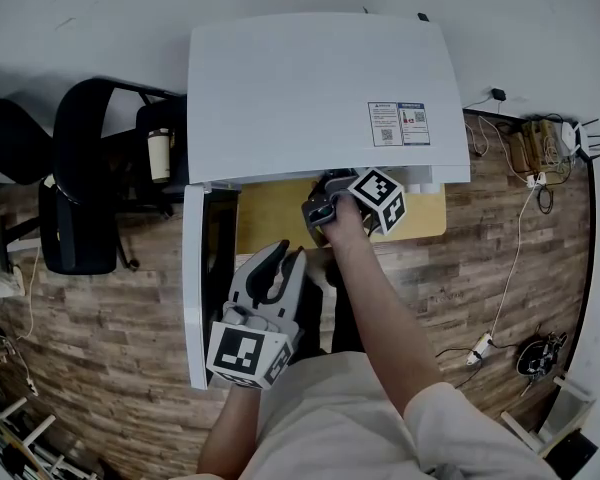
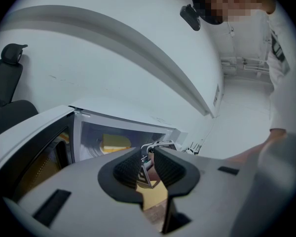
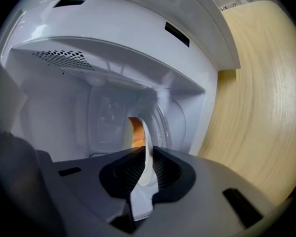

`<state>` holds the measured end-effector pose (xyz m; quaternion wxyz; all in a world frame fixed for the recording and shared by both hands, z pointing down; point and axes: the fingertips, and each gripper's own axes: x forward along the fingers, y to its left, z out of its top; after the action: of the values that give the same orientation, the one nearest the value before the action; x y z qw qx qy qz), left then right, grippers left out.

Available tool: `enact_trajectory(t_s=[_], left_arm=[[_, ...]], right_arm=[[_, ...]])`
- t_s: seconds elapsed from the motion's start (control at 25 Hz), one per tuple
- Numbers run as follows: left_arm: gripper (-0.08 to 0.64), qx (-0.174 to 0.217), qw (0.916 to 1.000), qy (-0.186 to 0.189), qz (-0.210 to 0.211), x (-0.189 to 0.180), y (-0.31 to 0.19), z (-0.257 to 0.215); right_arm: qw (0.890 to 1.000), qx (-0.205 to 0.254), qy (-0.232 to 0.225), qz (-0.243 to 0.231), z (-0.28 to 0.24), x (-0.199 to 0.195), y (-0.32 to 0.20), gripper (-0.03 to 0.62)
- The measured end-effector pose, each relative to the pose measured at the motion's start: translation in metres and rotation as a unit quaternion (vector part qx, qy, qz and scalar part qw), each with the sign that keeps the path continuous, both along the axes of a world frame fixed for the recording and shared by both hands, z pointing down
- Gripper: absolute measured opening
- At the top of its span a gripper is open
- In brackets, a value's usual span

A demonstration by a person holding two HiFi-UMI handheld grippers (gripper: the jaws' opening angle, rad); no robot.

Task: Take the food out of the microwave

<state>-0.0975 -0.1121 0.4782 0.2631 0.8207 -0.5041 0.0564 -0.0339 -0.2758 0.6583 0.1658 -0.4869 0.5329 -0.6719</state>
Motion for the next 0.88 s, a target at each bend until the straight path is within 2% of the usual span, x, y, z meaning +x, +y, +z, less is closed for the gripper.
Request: enact_trajectory(t_s=[0.12, 0.88], left_arm=[[0.077, 0.000, 1.0000, -0.001, 0.000, -0.001, 0.000, 0.000], [0.077, 0.000, 1.0000, 0.001, -0.001, -0.006, 0.000, 0.000]], right_arm=[[1.000, -0.002, 0.003, 0.004, 0.002, 0.001, 0.001, 0.020], [0.999, 0.045, -0.028, 0.008, -0.008, 0.001, 0.009, 0.011]])
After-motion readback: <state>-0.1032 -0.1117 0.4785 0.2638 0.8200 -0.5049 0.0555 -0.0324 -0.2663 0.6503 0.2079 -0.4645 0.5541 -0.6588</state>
